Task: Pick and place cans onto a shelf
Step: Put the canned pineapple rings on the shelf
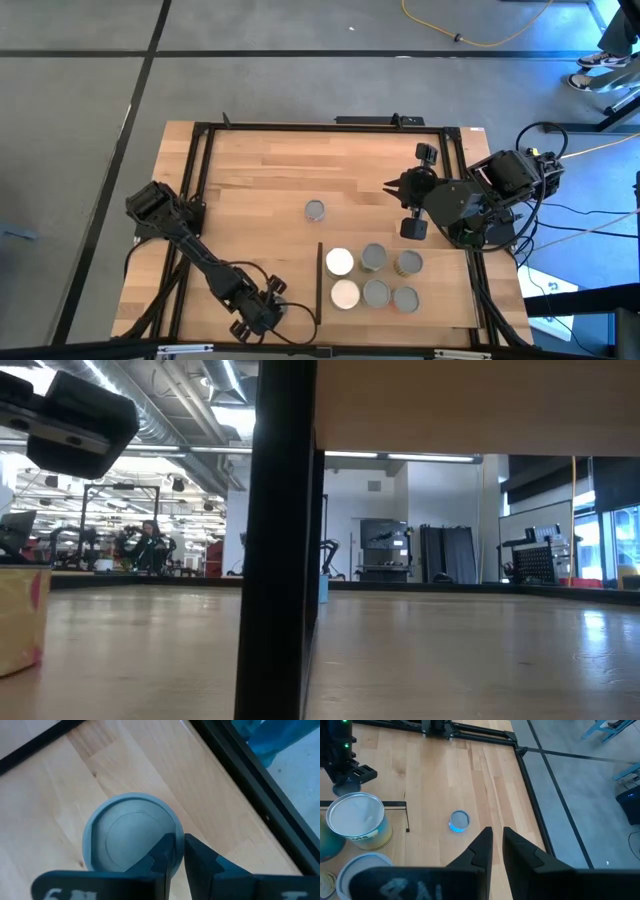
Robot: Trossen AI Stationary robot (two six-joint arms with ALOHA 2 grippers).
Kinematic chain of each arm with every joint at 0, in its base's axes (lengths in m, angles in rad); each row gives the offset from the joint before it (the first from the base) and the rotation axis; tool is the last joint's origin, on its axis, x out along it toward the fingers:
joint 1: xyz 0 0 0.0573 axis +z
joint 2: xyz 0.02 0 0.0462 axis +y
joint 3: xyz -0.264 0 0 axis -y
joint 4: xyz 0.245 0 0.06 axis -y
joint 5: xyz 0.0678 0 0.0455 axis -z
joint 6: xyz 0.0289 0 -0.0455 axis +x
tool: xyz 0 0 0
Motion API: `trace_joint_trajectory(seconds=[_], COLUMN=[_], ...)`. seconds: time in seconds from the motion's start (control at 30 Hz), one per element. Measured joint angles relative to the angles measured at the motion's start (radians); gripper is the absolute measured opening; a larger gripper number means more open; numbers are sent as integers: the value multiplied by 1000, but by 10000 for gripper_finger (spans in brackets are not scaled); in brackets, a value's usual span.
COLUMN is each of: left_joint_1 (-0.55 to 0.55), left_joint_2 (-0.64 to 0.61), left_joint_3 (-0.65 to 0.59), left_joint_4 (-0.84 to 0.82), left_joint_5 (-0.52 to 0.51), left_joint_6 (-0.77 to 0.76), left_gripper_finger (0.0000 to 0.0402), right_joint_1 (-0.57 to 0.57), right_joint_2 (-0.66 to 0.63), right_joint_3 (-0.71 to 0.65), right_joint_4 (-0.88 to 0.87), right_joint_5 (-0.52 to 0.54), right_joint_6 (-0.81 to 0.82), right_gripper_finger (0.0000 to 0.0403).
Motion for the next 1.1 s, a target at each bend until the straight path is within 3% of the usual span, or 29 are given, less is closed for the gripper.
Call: trace_joint_trajectory(seconds=[0.23, 0.4, 0.53, 0.83, 1.1], left_joint_1=[21, 23, 23, 29, 187], left_joint_2=[0, -19, -60, -248, -495], left_joint_3=[0, -1, -3, -4, -3], left_joint_4=[-7, -43, -90, -239, -440], left_joint_5=[52, 29, 26, -53, -206], left_joint_6=[-133, -260, -262, -324, -500], left_gripper_finger=[9, 5, 4, 4, 4], right_joint_1=[0, 0, 0, 0, 0], right_joint_2=[0, 0, 0, 0, 0], right_joint_3=[0, 0, 0, 0, 0], right_joint_4=[0, 0, 0, 1, 2], right_joint_5=[0, 0, 0, 0, 1], right_joint_6=[0, 0, -1, -1, -1], right_gripper_finger=[46, 46, 46, 46, 46])
